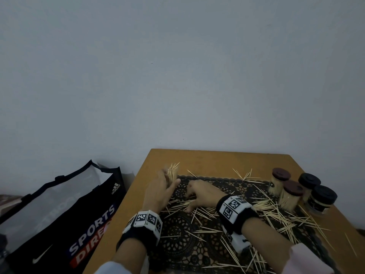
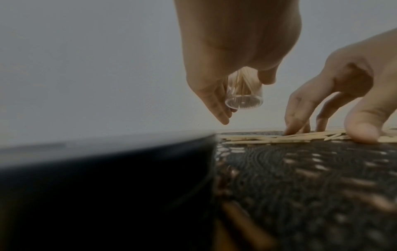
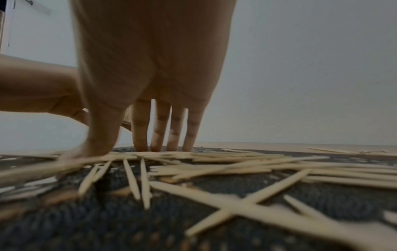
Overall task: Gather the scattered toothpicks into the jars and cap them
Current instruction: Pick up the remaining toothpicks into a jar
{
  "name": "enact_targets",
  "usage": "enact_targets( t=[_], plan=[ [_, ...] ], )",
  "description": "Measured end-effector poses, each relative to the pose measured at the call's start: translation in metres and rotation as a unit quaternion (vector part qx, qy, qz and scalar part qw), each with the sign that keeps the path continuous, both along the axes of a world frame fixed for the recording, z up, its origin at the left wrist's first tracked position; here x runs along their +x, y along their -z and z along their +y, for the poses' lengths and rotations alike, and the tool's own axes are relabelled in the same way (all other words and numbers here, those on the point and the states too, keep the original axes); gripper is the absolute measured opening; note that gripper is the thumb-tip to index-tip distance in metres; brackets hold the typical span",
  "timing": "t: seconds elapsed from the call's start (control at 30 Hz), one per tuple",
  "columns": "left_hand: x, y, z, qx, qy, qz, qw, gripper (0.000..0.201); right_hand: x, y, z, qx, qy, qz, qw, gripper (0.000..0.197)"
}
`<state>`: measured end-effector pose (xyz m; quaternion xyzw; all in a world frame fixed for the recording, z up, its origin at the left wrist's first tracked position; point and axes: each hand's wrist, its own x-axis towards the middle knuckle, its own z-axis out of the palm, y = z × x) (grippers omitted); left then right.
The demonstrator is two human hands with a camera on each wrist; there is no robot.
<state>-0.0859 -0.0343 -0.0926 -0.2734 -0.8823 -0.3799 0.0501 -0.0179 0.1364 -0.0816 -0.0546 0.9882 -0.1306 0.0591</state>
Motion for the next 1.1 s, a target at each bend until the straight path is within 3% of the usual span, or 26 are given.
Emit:
enact_targets(
  t=[0.1,0.2,0.3,0.5,0.6,0.87,1.1],
  plan=[
    [-0.0004,0.0004,-0.0004,-0.021,-0.002,0.004,1.000,0.050,-0.0022,-0.0019,-0.0003,-0.030,0.003,0.020,0.999,0.028],
    [-0.0006,0.0009,-0.0008,-0.032,0.001,0.004,0.999,0.051,-0.0001,-0.0056,-0.0017,0.004,0.006,0.047,0.999,0.013],
    [-0.0016,0.0017,-0.0008,-0.034,0.006,0.003,0.999,0.049,0.0031,-0.0076,-0.0045,0.066,0.004,0.072,0.995,0.012],
    [-0.0028,0.0025,-0.0005,-0.051,0.000,0.008,0.999,0.051,0.0038,-0.0044,-0.0039,0.113,-0.007,0.039,0.993,0.013],
    [-0.0028,0.0030,-0.0008,-0.056,-0.007,0.007,0.998,0.049,0.0025,-0.0026,-0.0040,0.131,0.018,0.079,0.988,0.017],
    [-0.0038,0.0035,-0.0013,-0.064,-0.035,-0.010,0.997,0.043,-0.0033,-0.0005,-0.0014,0.041,0.157,0.232,0.959,0.016],
    [-0.0032,0.0033,0.0009,-0.078,0.018,-0.014,0.997,0.048,-0.0028,-0.0056,-0.0043,-0.005,0.114,0.357,0.927,0.010]
  ],
)
